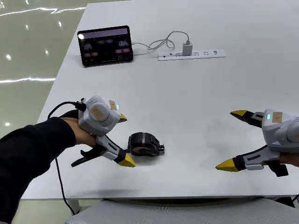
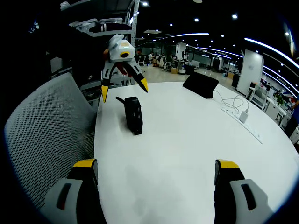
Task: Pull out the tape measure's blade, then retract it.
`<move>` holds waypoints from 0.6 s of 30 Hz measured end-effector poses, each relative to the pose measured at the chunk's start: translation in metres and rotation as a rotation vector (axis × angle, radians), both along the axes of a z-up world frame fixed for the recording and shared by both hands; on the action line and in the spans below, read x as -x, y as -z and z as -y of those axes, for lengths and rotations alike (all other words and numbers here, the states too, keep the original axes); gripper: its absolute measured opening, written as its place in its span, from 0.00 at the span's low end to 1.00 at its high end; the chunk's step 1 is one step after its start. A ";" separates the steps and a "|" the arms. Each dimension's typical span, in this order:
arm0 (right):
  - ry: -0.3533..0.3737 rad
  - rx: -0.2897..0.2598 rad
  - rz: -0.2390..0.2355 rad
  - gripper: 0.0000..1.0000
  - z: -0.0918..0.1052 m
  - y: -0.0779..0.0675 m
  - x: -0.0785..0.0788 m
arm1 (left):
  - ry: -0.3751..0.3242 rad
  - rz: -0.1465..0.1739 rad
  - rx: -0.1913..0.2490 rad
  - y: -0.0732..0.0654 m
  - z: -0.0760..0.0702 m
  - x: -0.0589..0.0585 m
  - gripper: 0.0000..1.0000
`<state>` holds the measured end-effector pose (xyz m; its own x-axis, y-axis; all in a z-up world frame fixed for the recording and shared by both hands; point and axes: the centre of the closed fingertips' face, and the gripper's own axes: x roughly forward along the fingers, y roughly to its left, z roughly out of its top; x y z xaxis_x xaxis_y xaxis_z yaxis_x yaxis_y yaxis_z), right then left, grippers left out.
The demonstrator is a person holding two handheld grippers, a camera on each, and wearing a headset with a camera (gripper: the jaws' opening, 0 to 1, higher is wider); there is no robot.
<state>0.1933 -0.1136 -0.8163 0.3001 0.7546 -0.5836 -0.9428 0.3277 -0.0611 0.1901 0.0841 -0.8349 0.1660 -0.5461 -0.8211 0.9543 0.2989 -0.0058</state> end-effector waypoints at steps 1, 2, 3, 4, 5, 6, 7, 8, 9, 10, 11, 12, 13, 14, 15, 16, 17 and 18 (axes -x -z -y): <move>-0.007 0.006 -0.006 1.00 -0.003 0.002 0.000 | 0.005 -0.001 -0.004 0.001 0.002 -0.001 0.86; -0.017 0.009 -0.005 1.00 -0.005 0.003 0.001 | 0.010 -0.005 -0.007 0.003 0.004 -0.001 0.86; -0.027 0.012 -0.002 1.00 -0.008 0.005 0.001 | 0.016 -0.008 -0.012 0.004 0.005 -0.001 0.86; -0.037 0.017 -0.002 1.00 -0.012 0.007 0.001 | 0.026 -0.003 -0.021 0.008 0.006 -0.004 0.86; -0.042 0.024 -0.004 1.00 -0.014 0.009 0.001 | 0.034 -0.002 -0.028 0.010 0.006 -0.005 0.85; -0.047 0.027 -0.009 1.00 -0.018 0.011 0.001 | 0.043 -0.016 -0.043 0.013 0.007 -0.004 0.83; -0.051 0.022 -0.010 1.00 -0.021 0.011 0.001 | 0.045 -0.015 -0.046 0.015 0.008 -0.005 0.83; -0.064 0.014 -0.009 1.00 -0.027 0.010 0.001 | 0.051 -0.013 -0.046 0.017 0.010 -0.006 0.83; -0.070 0.012 -0.008 1.00 -0.030 0.010 0.001 | 0.054 -0.019 -0.050 0.019 0.011 -0.006 0.82; -0.077 0.012 -0.006 1.00 -0.034 0.011 0.001 | 0.062 -0.018 -0.060 0.020 0.011 -0.006 0.80; -0.091 0.012 0.000 1.00 -0.038 0.012 0.000 | 0.071 -0.006 -0.066 0.021 0.012 -0.007 0.78; -0.096 0.011 0.003 1.00 -0.040 0.012 -0.002 | 0.071 -0.006 -0.070 0.023 0.014 -0.007 0.76; -0.100 0.009 0.004 0.99 -0.044 0.012 -0.003 | 0.073 -0.008 -0.074 0.024 0.015 -0.007 0.74; -0.106 0.004 0.004 0.99 -0.048 0.011 -0.004 | 0.081 -0.007 -0.082 0.026 0.016 -0.007 0.71; -0.112 0.001 0.006 0.98 -0.053 0.011 -0.004 | 0.095 -0.010 -0.085 0.027 0.017 -0.006 0.69; -0.117 -0.001 0.010 0.98 -0.058 0.011 -0.005 | 0.094 -0.009 -0.086 0.028 0.019 -0.006 0.69; -0.121 -0.001 0.010 0.97 -0.060 0.011 -0.006 | 0.097 -0.008 -0.087 0.029 0.020 -0.006 0.68; -0.129 -0.002 0.013 0.97 -0.064 0.012 -0.007 | 0.108 0.001 -0.093 0.029 0.021 -0.006 0.65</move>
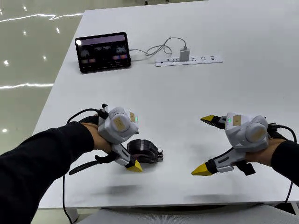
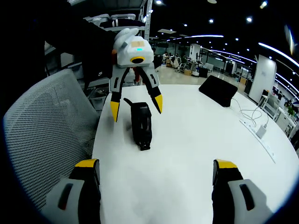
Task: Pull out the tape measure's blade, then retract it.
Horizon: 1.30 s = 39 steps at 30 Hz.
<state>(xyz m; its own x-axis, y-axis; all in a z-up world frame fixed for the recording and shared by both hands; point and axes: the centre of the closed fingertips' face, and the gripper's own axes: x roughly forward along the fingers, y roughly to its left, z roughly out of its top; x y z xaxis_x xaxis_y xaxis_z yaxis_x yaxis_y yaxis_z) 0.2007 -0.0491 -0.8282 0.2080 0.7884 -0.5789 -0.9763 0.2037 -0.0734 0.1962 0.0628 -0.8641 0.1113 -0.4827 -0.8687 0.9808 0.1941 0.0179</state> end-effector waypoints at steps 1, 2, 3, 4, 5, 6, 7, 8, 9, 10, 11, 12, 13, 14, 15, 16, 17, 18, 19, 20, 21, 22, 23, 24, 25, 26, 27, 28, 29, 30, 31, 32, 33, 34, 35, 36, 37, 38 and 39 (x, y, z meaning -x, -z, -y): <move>-0.003 0.002 0.003 0.96 -0.002 0.001 -0.001 | 0.005 0.010 -0.004 0.000 0.000 -0.001 0.62; -0.008 0.003 0.004 0.95 -0.005 0.002 -0.002 | 0.003 0.017 -0.009 0.000 0.001 -0.002 0.57; -0.015 0.005 0.002 0.95 -0.009 0.003 -0.002 | 0.007 0.021 -0.018 0.001 0.000 -0.003 0.53; -0.017 0.006 0.002 0.94 -0.011 0.004 -0.003 | 0.013 0.028 -0.017 0.001 0.000 -0.004 0.49; -0.024 0.009 0.001 0.93 -0.014 0.006 -0.004 | 0.010 0.042 -0.008 0.000 0.001 -0.006 0.44; -0.026 0.010 0.000 0.93 -0.016 0.007 -0.004 | 0.001 0.048 -0.012 -0.001 0.000 -0.008 0.41; -0.030 0.011 -0.002 0.92 -0.018 0.008 -0.004 | 0.000 0.053 -0.017 -0.001 -0.001 -0.009 0.39; -0.034 0.013 -0.004 0.91 -0.021 0.009 -0.004 | 0.004 0.051 -0.019 0.000 -0.001 -0.009 0.38; -0.037 0.014 -0.003 0.90 -0.023 0.010 -0.004 | 0.008 0.046 -0.020 0.000 -0.001 -0.008 0.38; -0.036 0.021 -0.008 0.90 -0.026 0.012 -0.005 | 0.017 0.043 -0.023 0.001 0.000 -0.007 0.38; -0.037 0.023 -0.013 0.90 -0.028 0.013 -0.005 | 0.026 0.044 -0.027 0.002 0.000 -0.006 0.36; -0.042 0.023 -0.018 0.88 -0.031 0.014 -0.004 | 0.044 0.052 -0.035 0.003 0.000 -0.005 0.33; -0.049 0.026 -0.023 0.86 -0.033 0.015 -0.004 | 0.052 0.069 -0.043 0.004 0.000 -0.006 0.32; -0.057 0.031 -0.028 0.83 -0.035 0.016 -0.002 | 0.065 0.062 -0.050 0.006 -0.001 -0.003 0.31; -0.065 0.035 -0.027 0.80 -0.037 0.017 -0.001 | 0.072 0.073 -0.050 0.006 0.001 -0.003 0.31; -0.073 0.040 -0.020 0.79 -0.039 0.019 -0.001 | 0.070 0.075 -0.054 0.007 0.001 -0.003 0.31; -0.080 0.045 -0.017 0.78 -0.041 0.021 -0.001 | 0.070 0.075 -0.055 0.007 0.000 -0.004 0.31; -0.088 0.051 -0.019 0.76 -0.043 0.023 0.000 | 0.061 0.072 -0.058 0.007 0.000 -0.005 0.31; -0.099 0.060 -0.015 0.74 -0.044 0.025 0.000 | 0.053 0.066 -0.060 0.007 -0.001 -0.005 0.31; -0.107 0.070 -0.011 0.71 -0.046 0.028 0.000 | 0.040 0.059 -0.060 0.007 -0.001 -0.005 0.31; -0.118 0.079 -0.016 0.67 -0.048 0.030 0.001 | 0.039 0.057 -0.060 0.007 -0.001 -0.005 0.31; -0.125 0.091 -0.024 0.63 -0.050 0.033 0.001 | 0.029 0.052 -0.061 0.007 -0.001 -0.005 0.31; -0.126 0.089 -0.024 0.60 -0.052 0.034 0.001 | 0.020 0.046 -0.062 0.008 -0.001 -0.005 0.31; -0.132 0.091 -0.026 0.58 -0.054 0.036 0.001 | 0.017 0.045 -0.062 0.008 -0.001 -0.005 0.31; -0.133 0.094 -0.034 0.55 -0.056 0.038 0.001 | 0.010 0.041 -0.062 0.008 -0.001 -0.005 0.31; -0.140 0.099 -0.043 0.53 -0.058 0.040 0.002 | 0.012 0.039 -0.061 0.008 -0.001 -0.005 0.31; -0.144 0.104 -0.045 0.50 -0.060 0.042 0.002 | 0.012 0.036 -0.060 0.008 -0.001 -0.005 0.31; -0.150 0.109 -0.049 0.48 -0.063 0.045 0.003 | 0.011 0.032 -0.059 0.008 -0.001 -0.006 0.31; -0.152 0.112 -0.053 0.47 -0.065 0.047 0.003 | 0.011 0.029 -0.059 0.008 -0.001 -0.006 0.31; -0.159 0.120 -0.055 0.46 -0.068 0.051 0.004 | 0.014 0.027 -0.063 0.008 -0.001 -0.005 0.31; -0.163 0.127 -0.056 0.45 -0.069 0.054 0.005 | 0.017 0.026 -0.066 0.008 -0.001 -0.005 0.31; -0.163 0.129 -0.064 0.44 -0.072 0.056 0.005 | 0.021 0.026 -0.072 0.008 -0.001 -0.005 0.31; -0.163 0.128 -0.072 0.41 -0.074 0.058 0.005 | 0.022 0.026 -0.075 0.008 -0.001 -0.005 0.31; -0.165 0.134 -0.073 0.38 -0.075 0.061 0.005 | 0.022 0.025 -0.077 0.008 -0.001 -0.005 0.31; -0.166 0.143 -0.073 0.36 -0.077 0.063 0.004 | 0.023 0.025 -0.079 0.008 -0.001 -0.004 0.31; -0.165 0.144 -0.075 0.35 -0.078 0.064 0.004 | 0.022 0.024 -0.078 0.008 -0.002 -0.005 0.31; -0.168 0.148 -0.076 0.34 -0.079 0.065 0.004 | 0.020 0.022 -0.077 0.008 -0.002 -0.005 0.31; -0.182 0.168 -0.064 0.33 -0.078 0.068 0.003 | 0.017 0.020 -0.076 0.008 -0.002 -0.005 0.31; -0.177 0.175 -0.061 0.30 -0.078 0.070 0.001 | 0.016 0.019 -0.076 0.008 -0.002 -0.005 0.31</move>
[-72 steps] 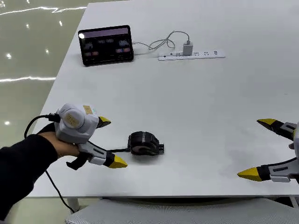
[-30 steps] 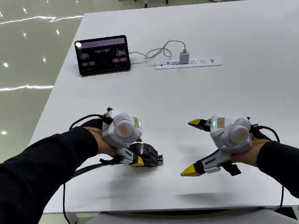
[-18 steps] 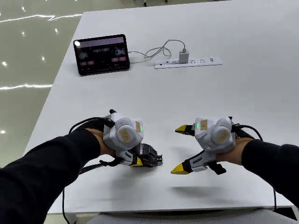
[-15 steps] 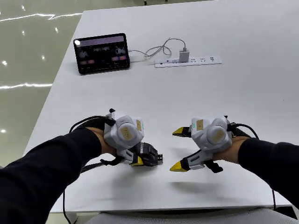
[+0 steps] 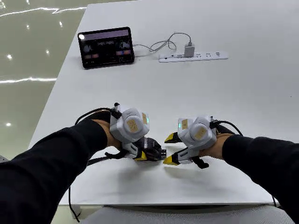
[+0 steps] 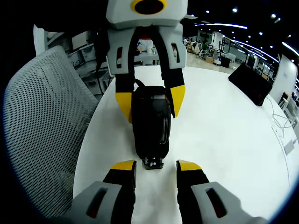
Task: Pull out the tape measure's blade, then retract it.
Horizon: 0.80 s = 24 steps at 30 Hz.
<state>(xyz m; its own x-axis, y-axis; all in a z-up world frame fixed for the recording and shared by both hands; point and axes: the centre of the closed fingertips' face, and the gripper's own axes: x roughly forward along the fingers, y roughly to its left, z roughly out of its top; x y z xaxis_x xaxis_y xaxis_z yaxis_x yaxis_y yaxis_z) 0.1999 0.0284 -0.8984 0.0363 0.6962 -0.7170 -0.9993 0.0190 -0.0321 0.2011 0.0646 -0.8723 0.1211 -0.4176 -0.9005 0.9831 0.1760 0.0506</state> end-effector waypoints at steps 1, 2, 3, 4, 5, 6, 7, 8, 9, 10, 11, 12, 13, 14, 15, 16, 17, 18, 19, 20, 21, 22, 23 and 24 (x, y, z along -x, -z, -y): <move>0.006 0.003 -0.011 0.27 0.001 0.002 -0.002 | -0.007 -0.004 0.001 0.000 0.000 0.000 0.31; 0.010 0.005 -0.020 0.26 0.001 0.002 -0.002 | -0.011 -0.007 0.002 0.000 0.000 0.000 0.31; 0.002 0.009 -0.022 0.24 0.002 0.003 0.000 | -0.009 -0.007 0.002 0.000 0.000 0.000 0.31; -0.010 0.018 -0.018 0.22 0.003 0.005 0.000 | -0.006 -0.006 0.001 0.000 0.000 0.000 0.31; -0.010 0.022 -0.020 0.20 0.003 0.005 0.000 | -0.007 -0.006 0.001 0.000 0.000 0.000 0.31; -0.015 0.018 -0.025 0.18 0.002 0.005 0.001 | -0.007 -0.006 0.000 0.000 0.000 0.000 0.31; -0.019 0.019 -0.023 0.16 0.002 0.005 0.002 | -0.006 -0.005 -0.001 0.000 0.000 0.000 0.31; -0.028 0.025 -0.020 0.15 0.002 0.006 0.003 | -0.006 -0.005 -0.001 0.000 0.000 0.000 0.31; -0.029 0.023 -0.018 0.14 0.000 0.007 0.004 | -0.005 -0.004 -0.001 0.000 0.000 0.000 0.31; -0.029 0.023 -0.020 0.13 -0.002 0.007 0.005 | -0.004 -0.005 -0.001 0.000 0.000 0.000 0.31; -0.014 0.016 -0.024 0.12 -0.005 0.009 0.005 | -0.003 -0.005 -0.001 0.000 0.000 0.000 0.31; -0.017 0.019 -0.015 0.12 -0.006 0.010 0.005 | -0.002 -0.006 -0.002 0.000 0.000 0.000 0.31; -0.037 0.021 0.007 0.12 -0.005 0.010 0.004 | 0.001 -0.006 -0.002 0.000 0.000 0.001 0.31; -0.015 0.017 -0.017 0.12 -0.004 0.010 0.005 | 0.001 -0.005 -0.003 0.000 0.000 0.001 0.31; -0.020 0.011 -0.012 0.11 -0.003 0.010 0.005 | 0.001 -0.003 -0.004 0.000 0.000 0.000 0.31; -0.025 0.009 -0.006 0.11 -0.002 0.009 0.004 | -0.004 -0.003 -0.002 0.000 -0.001 0.000 0.31; -0.021 0.010 -0.009 0.11 -0.002 0.009 0.004 | -0.004 -0.003 0.001 0.000 -0.001 0.001 0.31; -0.015 0.009 -0.018 0.10 -0.002 0.009 0.004 | -0.005 -0.001 0.003 0.000 -0.001 0.001 0.31; -0.018 0.008 -0.014 0.10 -0.002 0.010 0.005 | -0.008 -0.001 0.007 0.000 -0.001 0.001 0.31; -0.020 0.008 -0.013 0.10 -0.002 0.009 0.005 | -0.010 -0.001 0.008 0.000 -0.001 0.001 0.31; -0.023 0.010 -0.011 0.10 -0.002 0.009 0.005 | -0.009 0.000 0.008 0.000 -0.001 0.000 0.31; -0.025 0.011 -0.011 0.10 -0.002 0.009 0.005 | -0.008 0.001 0.008 0.000 -0.001 0.000 0.31; -0.029 0.015 -0.012 0.10 -0.001 0.009 0.005 | -0.007 0.001 0.009 0.000 -0.001 0.001 0.31; -0.031 0.017 -0.013 0.10 0.001 0.009 0.005 | -0.008 0.001 0.010 0.000 -0.001 0.000 0.31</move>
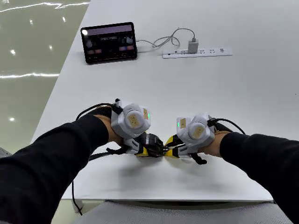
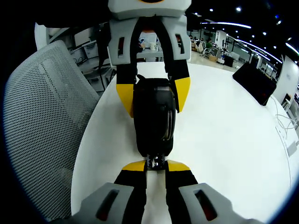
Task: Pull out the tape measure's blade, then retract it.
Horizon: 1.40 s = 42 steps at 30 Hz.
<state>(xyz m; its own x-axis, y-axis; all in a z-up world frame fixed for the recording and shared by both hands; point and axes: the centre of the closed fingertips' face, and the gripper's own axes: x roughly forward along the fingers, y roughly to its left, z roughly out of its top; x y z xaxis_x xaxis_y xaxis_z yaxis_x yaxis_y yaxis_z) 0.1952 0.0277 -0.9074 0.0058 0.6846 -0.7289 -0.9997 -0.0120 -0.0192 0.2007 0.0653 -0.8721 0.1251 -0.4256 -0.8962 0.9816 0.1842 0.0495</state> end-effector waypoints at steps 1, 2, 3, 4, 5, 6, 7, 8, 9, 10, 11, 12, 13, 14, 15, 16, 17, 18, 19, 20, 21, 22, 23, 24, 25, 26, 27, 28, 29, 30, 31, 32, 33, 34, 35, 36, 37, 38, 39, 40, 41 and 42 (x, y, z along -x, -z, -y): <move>0.001 0.002 -0.002 0.10 0.002 0.000 -0.001 | -0.001 0.000 0.001 0.000 0.000 0.000 0.31; 0.005 0.005 -0.008 0.10 0.006 0.000 -0.002 | -0.005 -0.002 0.003 0.000 0.000 -0.001 0.31; 0.007 0.005 -0.008 0.10 0.008 0.000 -0.002 | -0.006 -0.002 0.005 0.000 0.000 -0.001 0.31; 0.008 0.005 -0.009 0.10 0.009 -0.001 -0.002 | -0.008 -0.003 0.007 0.000 0.000 -0.001 0.31; 0.013 0.002 -0.014 0.10 0.009 -0.001 -0.001 | -0.007 -0.004 0.006 0.000 0.001 -0.001 0.31; 0.017 0.001 -0.017 0.11 0.009 -0.001 0.000 | -0.007 -0.004 0.006 0.000 0.001 -0.001 0.31; 0.016 0.003 -0.014 0.11 0.008 -0.001 0.001 | -0.002 -0.004 0.003 0.000 0.001 0.000 0.31; 0.009 0.007 -0.003 0.12 0.007 -0.001 0.001 | -0.001 -0.004 0.002 0.000 0.000 0.000 0.31; 0.006 0.012 0.002 0.12 0.006 -0.001 0.001 | 0.000 -0.006 0.002 0.000 0.000 0.000 0.31; 0.004 0.017 0.004 0.12 0.006 -0.001 0.001 | 0.000 -0.006 0.003 0.000 0.000 0.000 0.31; 0.004 0.017 0.001 0.12 0.006 -0.001 0.001 | -0.002 -0.007 0.003 0.000 0.000 0.000 0.31; 0.004 0.016 -0.006 0.12 0.006 -0.001 0.000 | -0.002 -0.008 0.003 0.000 0.000 -0.001 0.31; 0.006 0.016 -0.008 0.12 0.006 -0.001 0.000 | -0.004 -0.009 0.002 0.000 0.001 -0.001 0.31; 0.008 0.014 -0.011 0.13 0.005 0.000 0.000 | -0.005 -0.010 0.002 0.000 0.001 -0.001 0.31; 0.010 0.011 -0.011 0.13 0.004 0.000 0.000 | -0.004 -0.010 0.001 0.000 0.001 -0.001 0.31; 0.016 0.010 -0.015 0.13 0.002 0.000 0.000 | -0.005 -0.011 -0.001 0.000 0.001 -0.001 0.31; 0.023 0.003 -0.015 0.13 -0.002 0.000 0.000 | -0.005 -0.011 -0.003 0.000 0.001 -0.001 0.31; 0.029 -0.003 -0.016 0.13 -0.005 0.000 0.000 | -0.006 -0.012 -0.003 0.000 0.001 -0.001 0.31; 0.028 -0.001 -0.012 0.13 -0.007 0.000 0.000 | -0.007 -0.012 -0.003 0.000 0.000 -0.001 0.31; 0.021 0.000 -0.012 0.12 -0.006 0.000 0.000 | -0.007 -0.011 -0.004 0.000 0.000 0.000 0.31; 0.028 -0.002 -0.015 0.12 -0.005 0.000 0.000 | -0.008 -0.009 -0.004 0.000 0.000 -0.001 0.31; 0.019 -0.007 -0.007 0.11 -0.002 0.000 -0.001 | -0.013 -0.008 -0.004 0.000 0.000 -0.001 0.31; 0.019 -0.007 -0.003 0.11 -0.002 -0.001 -0.001 | -0.015 -0.006 0.001 0.000 0.000 -0.001 0.31; 0.019 -0.007 -0.003 0.11 -0.001 -0.001 -0.001 | -0.021 -0.005 0.006 0.000 0.000 -0.001 0.31; 0.017 -0.006 0.003 0.11 -0.001 -0.001 -0.001 | -0.022 -0.005 0.006 0.000 0.000 -0.001 0.31; 0.015 -0.006 0.007 0.11 -0.002 -0.001 -0.001 | -0.023 -0.005 0.005 0.000 0.000 -0.001 0.31; 0.015 -0.008 0.011 0.11 -0.002 -0.001 -0.001 | -0.022 -0.005 0.002 0.000 0.000 -0.001 0.31; 0.019 -0.011 0.007 0.11 -0.002 -0.001 -0.001 | -0.021 -0.004 0.000 0.000 0.000 -0.001 0.31; 0.026 -0.014 -0.005 0.11 -0.001 -0.001 0.000 | -0.018 -0.005 -0.002 0.000 0.000 0.000 0.31; 0.024 -0.013 -0.002 0.11 0.000 -0.002 0.000 | -0.017 -0.004 -0.002 0.000 0.000 0.000 0.31; 0.025 -0.012 -0.001 0.11 0.001 -0.002 -0.001 | -0.019 -0.005 -0.001 0.000 0.000 0.000 0.31; 0.027 -0.009 -0.001 0.11 0.002 -0.002 -0.001 | -0.022 -0.007 0.002 0.000 0.000 0.000 0.31; 0.028 -0.008 -0.001 0.11 0.004 -0.002 -0.001 | -0.024 -0.007 0.004 0.000 0.000 0.000 0.31; 0.029 -0.007 -0.003 0.11 0.005 -0.002 -0.001 | -0.026 -0.009 0.006 0.000 0.000 0.000 0.31; 0.032 -0.006 -0.005 0.11 0.007 -0.002 -0.002 | -0.028 -0.010 0.007 0.000 0.000 0.000 0.31; 0.033 -0.006 -0.007 0.11 0.008 -0.002 -0.002 | -0.029 -0.010 0.006 0.000 0.000 0.000 0.31; 0.035 -0.004 -0.011 0.11 0.009 -0.002 -0.001 | -0.028 -0.010 0.006 0.000 0.000 0.000 0.31; 0.036 -0.004 -0.013 0.11 0.010 -0.002 -0.001 | -0.029 -0.010 0.006 0.000 0.000 0.000 0.31; 0.036 -0.002 -0.013 0.11 0.011 -0.002 -0.001 | -0.031 -0.011 0.007 0.000 0.000 0.000 0.31; 0.036 -0.001 -0.012 0.11 0.011 -0.002 -0.002 | -0.031 -0.012 0.007 0.000 0.000 0.000 0.31; 0.036 0.000 -0.013 0.11 0.012 -0.002 -0.002 | -0.032 -0.012 0.007 0.000 0.000 0.000 0.31; 0.036 0.001 -0.014 0.11 0.013 -0.001 -0.002 | -0.032 -0.012 0.007 0.000 0.001 0.000 0.31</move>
